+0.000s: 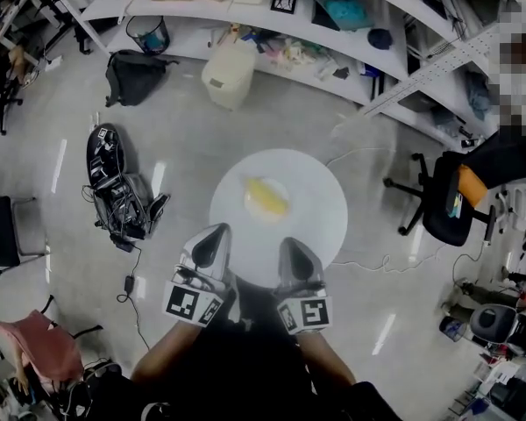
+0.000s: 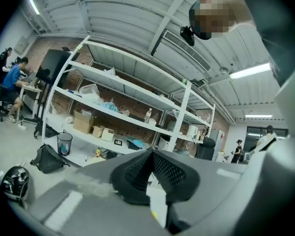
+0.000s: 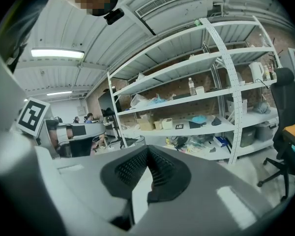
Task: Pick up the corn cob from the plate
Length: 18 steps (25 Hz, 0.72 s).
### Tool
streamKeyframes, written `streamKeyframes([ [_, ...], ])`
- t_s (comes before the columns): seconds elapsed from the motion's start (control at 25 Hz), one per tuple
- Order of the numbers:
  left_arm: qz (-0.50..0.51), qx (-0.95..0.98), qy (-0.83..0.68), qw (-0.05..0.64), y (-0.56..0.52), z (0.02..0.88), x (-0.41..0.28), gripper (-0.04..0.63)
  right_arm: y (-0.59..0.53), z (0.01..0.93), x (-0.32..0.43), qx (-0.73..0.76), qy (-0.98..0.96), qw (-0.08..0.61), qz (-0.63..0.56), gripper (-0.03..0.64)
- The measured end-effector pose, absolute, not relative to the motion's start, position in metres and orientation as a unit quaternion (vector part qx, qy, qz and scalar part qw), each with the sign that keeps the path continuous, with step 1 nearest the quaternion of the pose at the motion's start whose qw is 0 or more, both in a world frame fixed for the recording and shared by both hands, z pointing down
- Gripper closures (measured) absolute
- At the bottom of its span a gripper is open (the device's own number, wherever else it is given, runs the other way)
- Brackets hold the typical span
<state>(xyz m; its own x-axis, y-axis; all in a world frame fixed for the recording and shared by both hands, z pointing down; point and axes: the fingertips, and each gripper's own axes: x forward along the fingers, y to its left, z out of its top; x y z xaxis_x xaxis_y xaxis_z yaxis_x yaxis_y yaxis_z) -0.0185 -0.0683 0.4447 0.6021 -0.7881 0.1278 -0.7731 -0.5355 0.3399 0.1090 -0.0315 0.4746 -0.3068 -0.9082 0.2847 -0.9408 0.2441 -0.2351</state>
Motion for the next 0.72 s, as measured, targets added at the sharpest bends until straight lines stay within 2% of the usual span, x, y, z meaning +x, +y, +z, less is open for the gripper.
streamKeyframes([
  [0.72, 0.013, 0.861, -0.459, 0.221, -0.101, 0.516, -0.006, 0.594, -0.070, 0.555, 0.113, 0.560, -0.794, 0.087, 0.220, 0.607],
])
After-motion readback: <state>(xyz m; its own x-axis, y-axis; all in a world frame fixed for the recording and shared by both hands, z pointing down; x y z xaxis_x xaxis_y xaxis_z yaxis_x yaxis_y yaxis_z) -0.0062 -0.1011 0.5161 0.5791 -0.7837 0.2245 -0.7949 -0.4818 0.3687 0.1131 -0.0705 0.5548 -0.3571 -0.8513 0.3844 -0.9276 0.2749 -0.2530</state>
